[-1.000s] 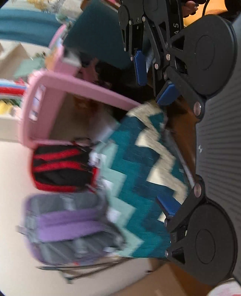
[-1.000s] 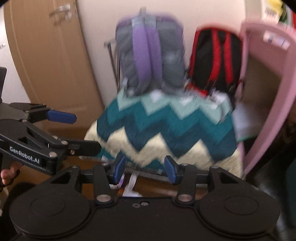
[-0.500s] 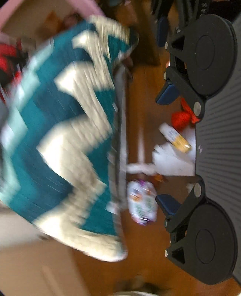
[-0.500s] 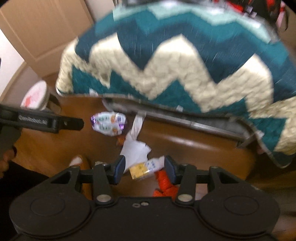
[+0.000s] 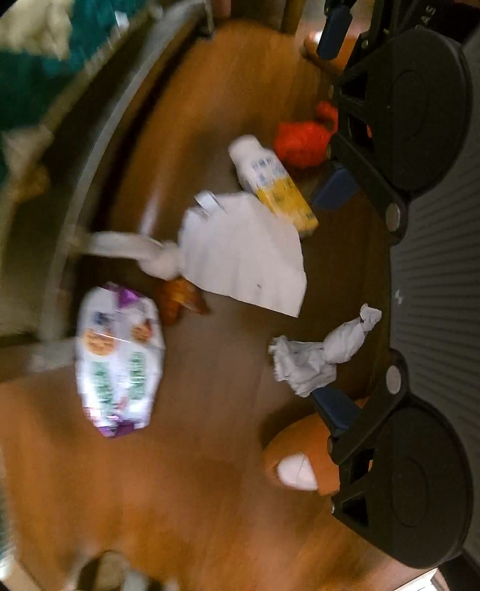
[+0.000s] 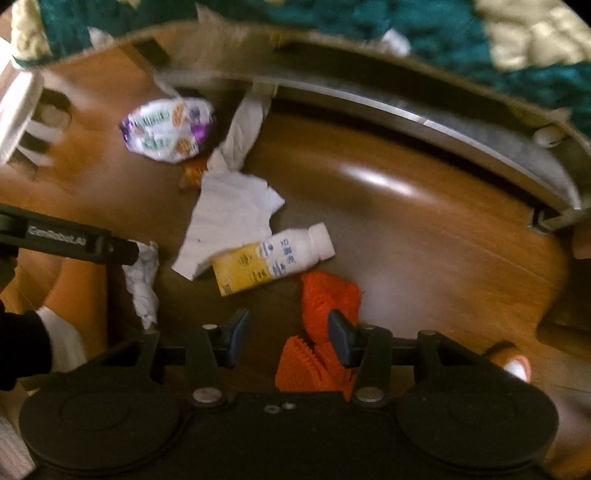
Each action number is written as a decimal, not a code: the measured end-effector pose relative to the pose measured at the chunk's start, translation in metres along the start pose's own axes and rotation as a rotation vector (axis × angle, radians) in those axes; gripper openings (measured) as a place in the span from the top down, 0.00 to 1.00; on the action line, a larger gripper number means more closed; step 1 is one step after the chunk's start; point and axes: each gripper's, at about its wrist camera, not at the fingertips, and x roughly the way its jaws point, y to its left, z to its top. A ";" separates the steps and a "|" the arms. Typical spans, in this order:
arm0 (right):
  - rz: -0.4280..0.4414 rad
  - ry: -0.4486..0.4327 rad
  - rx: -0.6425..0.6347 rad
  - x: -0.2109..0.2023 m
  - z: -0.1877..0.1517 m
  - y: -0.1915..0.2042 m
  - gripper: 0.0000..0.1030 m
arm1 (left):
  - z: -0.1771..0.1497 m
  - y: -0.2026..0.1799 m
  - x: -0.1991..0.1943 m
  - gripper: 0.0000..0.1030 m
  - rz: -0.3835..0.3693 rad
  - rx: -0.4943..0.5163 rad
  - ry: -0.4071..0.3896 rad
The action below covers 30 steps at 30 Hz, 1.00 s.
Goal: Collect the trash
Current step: 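Grasp the crumpled grey paper with the left gripper while the right grasps the orange mesh bag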
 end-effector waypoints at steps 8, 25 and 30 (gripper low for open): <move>-0.037 0.090 -0.035 0.065 0.009 -0.005 0.55 | -0.005 0.026 0.083 0.01 0.070 -0.079 0.184; -0.039 0.159 0.106 0.128 0.016 -0.033 0.56 | -0.025 0.042 0.166 0.46 0.042 -0.150 0.374; -0.048 0.158 0.130 0.125 0.017 -0.038 0.68 | -0.028 0.044 0.167 0.67 0.025 -0.163 0.382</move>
